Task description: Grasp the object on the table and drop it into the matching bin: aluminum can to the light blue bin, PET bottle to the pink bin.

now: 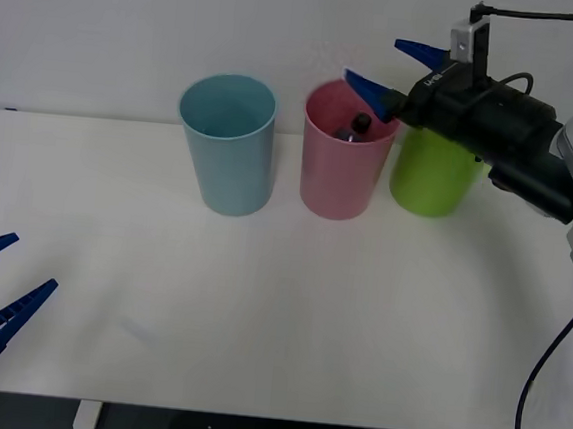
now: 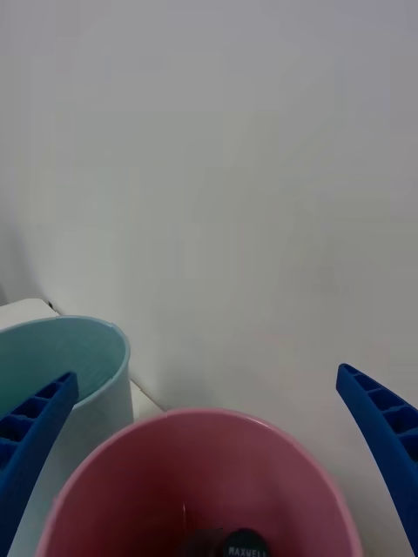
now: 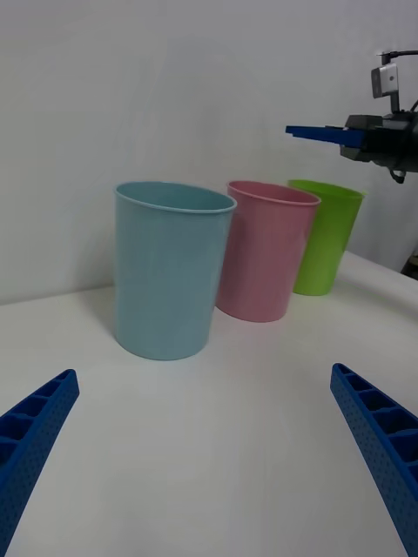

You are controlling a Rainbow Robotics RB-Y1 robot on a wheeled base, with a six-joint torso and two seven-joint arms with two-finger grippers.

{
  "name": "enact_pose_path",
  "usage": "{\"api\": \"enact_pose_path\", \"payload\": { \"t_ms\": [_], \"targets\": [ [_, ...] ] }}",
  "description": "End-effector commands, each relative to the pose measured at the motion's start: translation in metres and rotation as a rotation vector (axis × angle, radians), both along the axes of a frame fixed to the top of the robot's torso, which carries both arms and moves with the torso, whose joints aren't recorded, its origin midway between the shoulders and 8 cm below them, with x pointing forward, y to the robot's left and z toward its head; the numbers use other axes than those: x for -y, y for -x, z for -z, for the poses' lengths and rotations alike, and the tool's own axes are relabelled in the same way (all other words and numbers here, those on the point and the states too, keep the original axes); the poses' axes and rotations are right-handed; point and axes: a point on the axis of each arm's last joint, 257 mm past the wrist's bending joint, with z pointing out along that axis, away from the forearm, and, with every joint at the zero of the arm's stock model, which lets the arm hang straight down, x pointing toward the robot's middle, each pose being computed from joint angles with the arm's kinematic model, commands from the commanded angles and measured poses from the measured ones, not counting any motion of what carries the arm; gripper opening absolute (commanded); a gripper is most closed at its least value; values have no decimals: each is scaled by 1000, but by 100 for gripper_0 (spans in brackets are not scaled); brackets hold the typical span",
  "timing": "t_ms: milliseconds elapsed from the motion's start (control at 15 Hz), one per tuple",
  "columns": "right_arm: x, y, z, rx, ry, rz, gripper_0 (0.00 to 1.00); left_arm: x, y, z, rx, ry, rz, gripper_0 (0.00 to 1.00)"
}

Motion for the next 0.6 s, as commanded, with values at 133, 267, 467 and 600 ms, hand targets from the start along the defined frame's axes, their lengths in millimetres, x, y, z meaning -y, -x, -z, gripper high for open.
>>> {"api": "enact_pose_path", "payload": {
  "t_ms": [133, 267, 467, 600],
  "targets": [
    [20, 30, 6, 27, -14, 2, 100, 0, 0, 0, 0, 0, 0, 100],
    [31, 47, 11, 39, -14, 10, 100, 0, 0, 0, 0, 0, 0, 100],
    [49, 68, 22, 49, -9, 33, 100, 0, 0, 0, 0, 0, 0, 100],
    [62, 82, 35, 46, 8, 34, 100, 0, 0, 0, 0, 0, 0, 100]
  ]
}}
